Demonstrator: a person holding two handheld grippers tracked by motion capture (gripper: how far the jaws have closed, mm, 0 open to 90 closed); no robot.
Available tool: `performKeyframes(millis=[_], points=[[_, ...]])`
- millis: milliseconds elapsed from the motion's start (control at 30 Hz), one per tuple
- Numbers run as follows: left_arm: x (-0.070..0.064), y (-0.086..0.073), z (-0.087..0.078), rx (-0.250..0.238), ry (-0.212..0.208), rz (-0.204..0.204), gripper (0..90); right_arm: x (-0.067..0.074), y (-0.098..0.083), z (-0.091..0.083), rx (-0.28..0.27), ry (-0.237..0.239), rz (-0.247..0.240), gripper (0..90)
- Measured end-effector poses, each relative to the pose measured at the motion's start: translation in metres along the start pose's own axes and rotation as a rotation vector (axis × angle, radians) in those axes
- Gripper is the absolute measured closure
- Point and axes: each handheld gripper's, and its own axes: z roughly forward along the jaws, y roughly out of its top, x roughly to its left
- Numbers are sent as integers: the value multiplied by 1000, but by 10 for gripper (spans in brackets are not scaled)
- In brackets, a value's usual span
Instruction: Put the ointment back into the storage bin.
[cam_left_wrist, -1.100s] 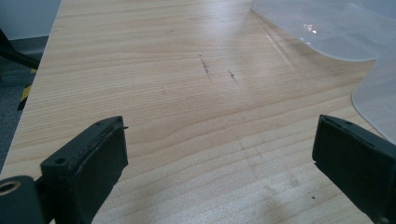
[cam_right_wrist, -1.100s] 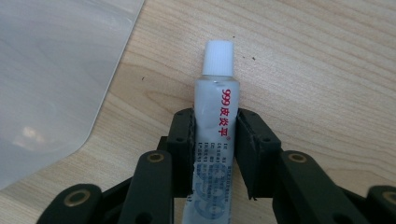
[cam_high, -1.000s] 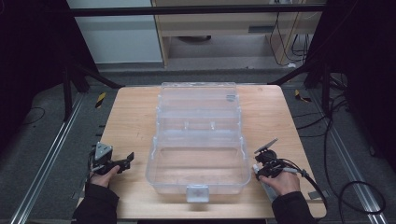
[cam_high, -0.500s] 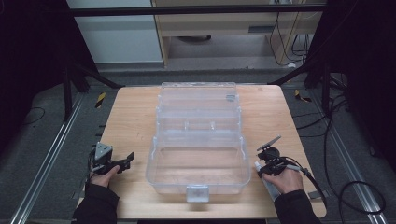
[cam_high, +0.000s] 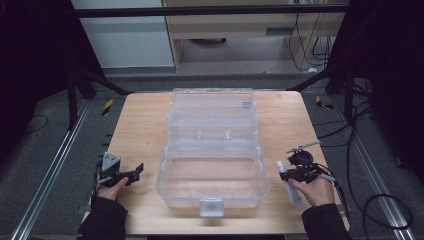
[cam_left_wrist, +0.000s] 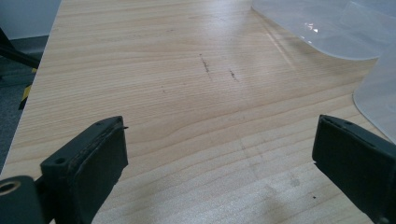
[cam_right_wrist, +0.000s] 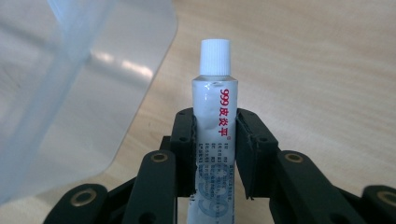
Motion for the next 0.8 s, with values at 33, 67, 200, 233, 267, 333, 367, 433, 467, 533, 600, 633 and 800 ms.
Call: performKeyframes(millis=[33,67,200,233,267,333,367,433,467,533,600,633,800], points=[[0,0,0,0,-1,1,27,0,1,-2,-16,0,1,699],[0,0,0,1,-2,1,27,0,3,-4,-32,0,-1,700],[0,0,0,-6,-1,0,27,2,10,-15,-89,19,-14,699],[0,0,0,-6,-1,-1,27,3,12,-18,-101,20,-20,700],[0,0,0,-4,-1,2,27,4,14,-21,-115,23,-23,699],[0,0,0,-3,-1,2,27,4,17,-28,-141,27,-40,699],[0,0,0,-3,-2,2,27,4,18,-31,-153,25,-49,699],[0,0,0,-3,-2,2,27,5,20,-34,-164,32,-58,699],[0,0,0,-2,-2,2,27,6,23,-40,-186,36,-85,699],[0,0,0,-2,-2,1,27,7,25,-44,-202,43,-101,700],[0,0,0,-2,-1,1,27,8,28,-48,-214,50,-119,699],[0,0,0,-2,-1,1,27,8,28,-48,-214,50,-119,699],[0,0,0,0,-2,1,27,13,37,-60,-254,61,-187,700]])
